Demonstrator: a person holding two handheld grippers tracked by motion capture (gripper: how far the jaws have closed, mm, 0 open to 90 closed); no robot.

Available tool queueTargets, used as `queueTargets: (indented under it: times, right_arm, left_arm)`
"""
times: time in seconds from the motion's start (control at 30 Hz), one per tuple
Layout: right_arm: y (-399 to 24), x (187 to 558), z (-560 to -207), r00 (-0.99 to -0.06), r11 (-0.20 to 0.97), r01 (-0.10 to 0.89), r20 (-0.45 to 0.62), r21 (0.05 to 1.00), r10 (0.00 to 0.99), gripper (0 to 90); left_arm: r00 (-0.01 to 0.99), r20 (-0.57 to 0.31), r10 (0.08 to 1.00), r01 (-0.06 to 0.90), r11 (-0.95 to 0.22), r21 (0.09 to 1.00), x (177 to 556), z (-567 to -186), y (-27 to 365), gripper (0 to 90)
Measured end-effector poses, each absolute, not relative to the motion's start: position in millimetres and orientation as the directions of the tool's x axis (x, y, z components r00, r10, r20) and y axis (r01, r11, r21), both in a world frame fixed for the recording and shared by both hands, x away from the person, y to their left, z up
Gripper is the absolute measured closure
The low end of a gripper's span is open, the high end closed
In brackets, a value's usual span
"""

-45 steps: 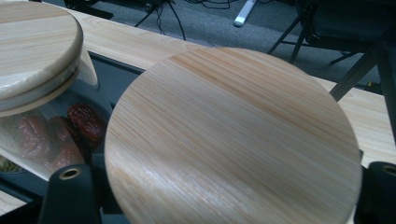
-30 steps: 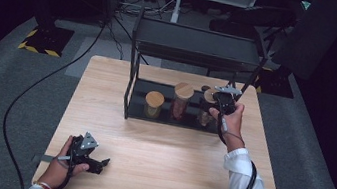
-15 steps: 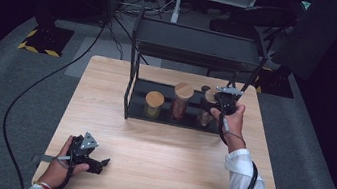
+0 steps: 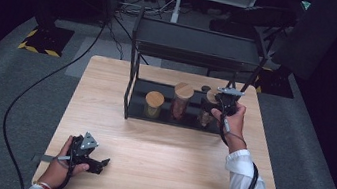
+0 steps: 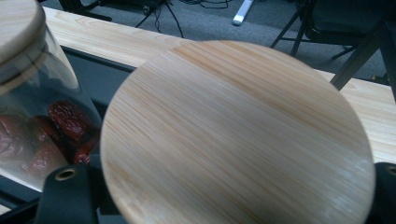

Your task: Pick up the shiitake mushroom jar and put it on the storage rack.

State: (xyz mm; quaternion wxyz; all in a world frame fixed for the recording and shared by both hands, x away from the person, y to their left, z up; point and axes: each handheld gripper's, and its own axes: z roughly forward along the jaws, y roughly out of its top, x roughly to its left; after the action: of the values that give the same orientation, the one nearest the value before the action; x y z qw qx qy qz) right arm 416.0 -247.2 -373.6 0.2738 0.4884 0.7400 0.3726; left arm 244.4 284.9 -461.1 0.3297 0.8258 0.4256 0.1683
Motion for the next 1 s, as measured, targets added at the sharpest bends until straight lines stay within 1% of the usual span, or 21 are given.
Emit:
queueTargets:
  times: [0.17, 0.23, 0.37, 0.6, 0.73, 1.0]
  right_arm:
    - [-246.3, 417.0, -374.4, -0.367, 0.242, 0.523, -0.04, 0.818, 0.93, 21.0]
    - [-244.2, 416.2, -374.6, -0.355, 0.241, 0.521, -0.049, 0.819, 0.934, 17.6]
    - [-242.1, 415.3, -376.3, -0.337, 0.232, 0.52, -0.052, 0.822, 0.94, 13.7]
    - [-239.2, 415.5, -378.3, -0.337, 0.254, 0.518, -0.078, 0.817, 0.938, 10.4]
    - [-237.9, 415.2, -379.8, -0.328, 0.251, 0.518, -0.081, 0.818, 0.941, 4.8]
    - [-238.8, 413.4, -383.1, -0.337, 0.262, 0.504, -0.092, 0.823, 0.937, 3.1]
  left_arm:
    - [0.581, -0.003, 0.814, 0.592, -0.42, 0.688, 244.3, -461.0, 284.9, 0.0]
    - [0.581, -0.003, 0.814, 0.592, -0.42, 0.688, 244.4, -461.1, 284.9, 0.0]
    - [0.581, -0.003, 0.814, 0.592, -0.42, 0.688, 244.3, -461.1, 284.9, 0.0]
    - [0.581, -0.003, 0.814, 0.592, -0.42, 0.688, 244.4, -461.0, 284.9, 0.0]
    - [0.581, -0.003, 0.814, 0.592, -0.42, 0.688, 244.4, -461.0, 284.9, 0.0]
    - [0.581, -0.003, 0.814, 0.592, -0.42, 0.688, 244.4, -461.1, 284.9, 0.0]
